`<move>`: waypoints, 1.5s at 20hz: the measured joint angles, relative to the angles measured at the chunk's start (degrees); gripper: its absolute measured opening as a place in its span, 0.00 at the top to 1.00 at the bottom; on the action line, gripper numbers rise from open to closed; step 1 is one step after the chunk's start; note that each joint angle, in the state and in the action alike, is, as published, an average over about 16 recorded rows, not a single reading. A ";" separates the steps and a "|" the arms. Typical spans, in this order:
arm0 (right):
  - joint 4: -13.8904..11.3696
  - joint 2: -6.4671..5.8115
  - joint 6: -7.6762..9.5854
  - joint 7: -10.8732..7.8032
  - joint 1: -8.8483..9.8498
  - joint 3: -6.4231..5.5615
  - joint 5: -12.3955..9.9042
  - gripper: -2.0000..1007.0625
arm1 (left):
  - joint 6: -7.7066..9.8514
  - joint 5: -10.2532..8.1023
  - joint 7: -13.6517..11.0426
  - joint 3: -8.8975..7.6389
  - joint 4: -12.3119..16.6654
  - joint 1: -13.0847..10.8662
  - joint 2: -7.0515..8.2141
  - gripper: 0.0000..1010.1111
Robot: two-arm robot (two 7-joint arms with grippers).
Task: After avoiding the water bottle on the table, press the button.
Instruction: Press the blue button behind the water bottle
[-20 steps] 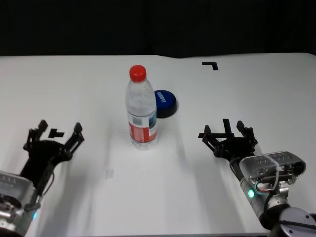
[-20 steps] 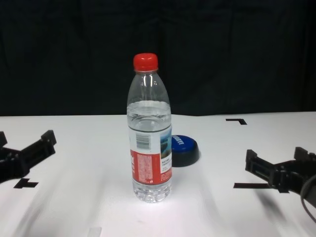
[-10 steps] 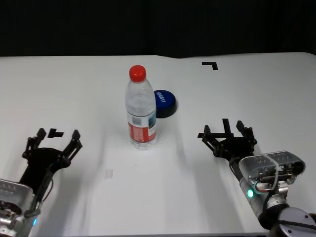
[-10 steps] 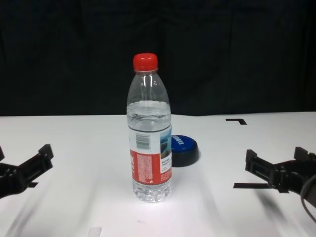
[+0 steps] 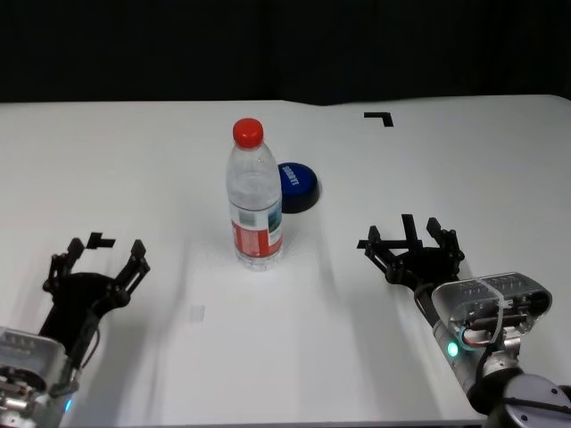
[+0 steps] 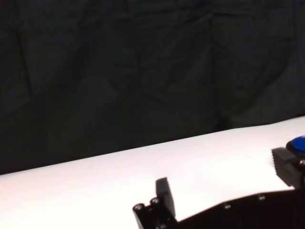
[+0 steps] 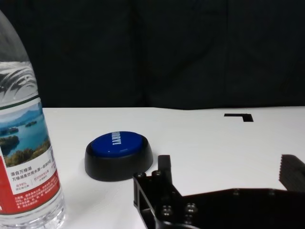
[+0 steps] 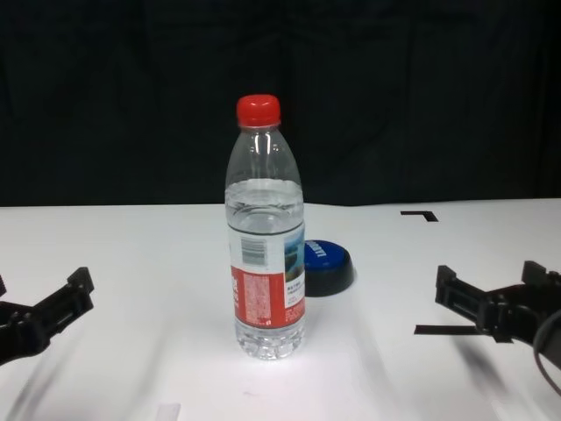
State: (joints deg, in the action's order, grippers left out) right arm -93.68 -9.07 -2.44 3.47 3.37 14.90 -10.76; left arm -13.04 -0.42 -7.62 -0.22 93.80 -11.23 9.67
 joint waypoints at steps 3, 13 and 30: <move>0.00 0.00 0.00 0.00 0.00 0.00 0.00 0.00 | 0.05 0.17 -0.08 0.03 -0.09 0.10 -0.06 0.01; 0.00 0.00 0.00 0.00 0.00 0.00 0.00 0.00 | 0.49 0.54 -0.61 -0.23 -0.44 1.37 0.63 0.01; 0.00 0.00 0.00 0.00 0.00 0.00 0.00 0.00 | 1.28 0.74 -2.56 -0.19 -2.89 7.33 3.28 0.01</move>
State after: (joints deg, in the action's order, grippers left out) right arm -93.69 -9.07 -2.44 3.47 3.37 14.90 -10.77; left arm -11.76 0.32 -10.18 -0.41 90.90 -3.90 12.95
